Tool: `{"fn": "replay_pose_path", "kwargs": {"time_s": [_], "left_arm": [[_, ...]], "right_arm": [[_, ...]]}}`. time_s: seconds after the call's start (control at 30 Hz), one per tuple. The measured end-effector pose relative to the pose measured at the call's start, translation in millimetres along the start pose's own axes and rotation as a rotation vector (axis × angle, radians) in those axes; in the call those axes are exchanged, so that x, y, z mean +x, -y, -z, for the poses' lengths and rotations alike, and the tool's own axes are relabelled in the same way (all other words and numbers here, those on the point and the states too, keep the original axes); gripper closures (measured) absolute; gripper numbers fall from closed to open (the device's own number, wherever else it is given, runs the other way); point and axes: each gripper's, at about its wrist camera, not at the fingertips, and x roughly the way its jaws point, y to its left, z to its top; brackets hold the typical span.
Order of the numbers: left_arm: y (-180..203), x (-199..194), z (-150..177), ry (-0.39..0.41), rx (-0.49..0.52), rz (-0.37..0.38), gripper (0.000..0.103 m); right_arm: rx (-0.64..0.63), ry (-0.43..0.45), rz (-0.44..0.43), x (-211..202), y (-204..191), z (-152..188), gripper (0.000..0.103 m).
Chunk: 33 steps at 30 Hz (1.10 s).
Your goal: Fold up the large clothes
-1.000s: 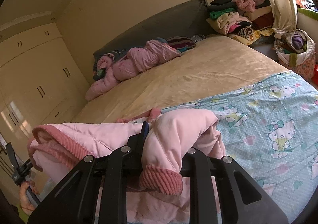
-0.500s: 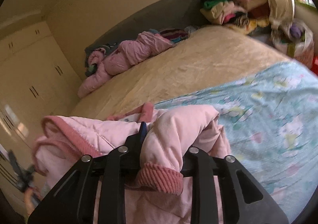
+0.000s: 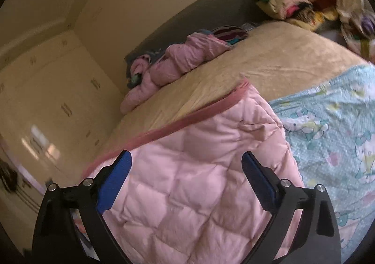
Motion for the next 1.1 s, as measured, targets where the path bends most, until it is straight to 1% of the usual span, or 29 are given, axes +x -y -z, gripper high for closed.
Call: {"fn": "replay_pose_path", "kwargs": {"time_s": [0.1, 0.17, 0.2, 0.27, 0.3, 0.33, 0.37, 0.4, 0.43, 0.47, 0.5, 0.53, 0.6, 0.67, 0.77, 0.83, 0.9, 1.0, 1.1], "left_arm": [[1, -1, 0, 0.001, 0.003, 0.000, 0.083], [2, -1, -1, 0.004, 0.007, 0.001, 0.080], [2, -2, -1, 0.006, 0.009, 0.007, 0.077], [1, -4, -1, 0.006, 0.002, 0.025, 0.068], [1, -6, -2, 0.008, -0.005, 0.048, 0.054], [2, -8, -3, 0.011, -0.005, 0.057, 0.047], [4, -10, -4, 0.016, 0.000, 0.058, 0.046], [8, -13, -5, 0.021, 0.011, 0.059, 0.042], [10, -16, -5, 0.026, 0.017, 0.063, 0.034], [12, -20, -6, 0.037, 0.024, 0.063, 0.028], [14, -24, -7, 0.050, 0.031, 0.055, 0.017], [16, -29, -9, 0.069, 0.043, 0.042, 0.012], [19, -42, -13, 0.106, 0.060, 0.038, 0.010], [20, -51, -16, 0.129, 0.067, 0.033, 0.010], [17, -61, -20, 0.146, 0.073, 0.002, 0.010], [13, -62, -20, 0.143, 0.083, -0.016, 0.010], [8, -54, -17, 0.107, 0.090, -0.032, 0.010], [0, -43, -9, 0.053, 0.102, -0.062, 0.009], [-11, -29, 5, 0.001, 0.120, -0.063, 0.009]], "right_arm": [[-0.103, -0.050, 0.036, 10, -20, 14, 0.008], [-0.177, -0.104, 0.065, 23, -34, 30, 0.008], [-0.198, -0.128, 0.075, 29, -37, 38, 0.008], [-0.217, -0.185, 0.073, 41, -42, 53, 0.008], [-0.209, -0.215, 0.073, 48, -42, 58, 0.008], [-0.196, -0.236, 0.082, 53, -40, 63, 0.008], [-0.181, -0.248, 0.088, 58, -38, 66, 0.008], [-0.171, -0.253, 0.092, 60, -36, 68, 0.008], [-0.160, -0.258, 0.100, 62, -33, 70, 0.009], [-0.152, -0.258, 0.101, 63, -32, 71, 0.009], [-0.139, -0.254, 0.096, 63, -30, 71, 0.009], [-0.127, -0.249, 0.090, 61, -28, 71, 0.009], [-0.115, -0.237, 0.086, 56, -27, 70, 0.009], [-0.113, -0.223, 0.086, 49, -26, 69, 0.009], [-0.122, -0.187, 0.107, 35, -23, 67, 0.009], [-0.129, -0.162, 0.127, 27, -19, 65, 0.009], [-0.132, -0.128, 0.159, 18, -13, 63, 0.009], [-0.139, -0.083, 0.233, 7, -2, 59, 0.008], [-0.140, -0.057, 0.292, 0, 12, 56, 0.008]]}}
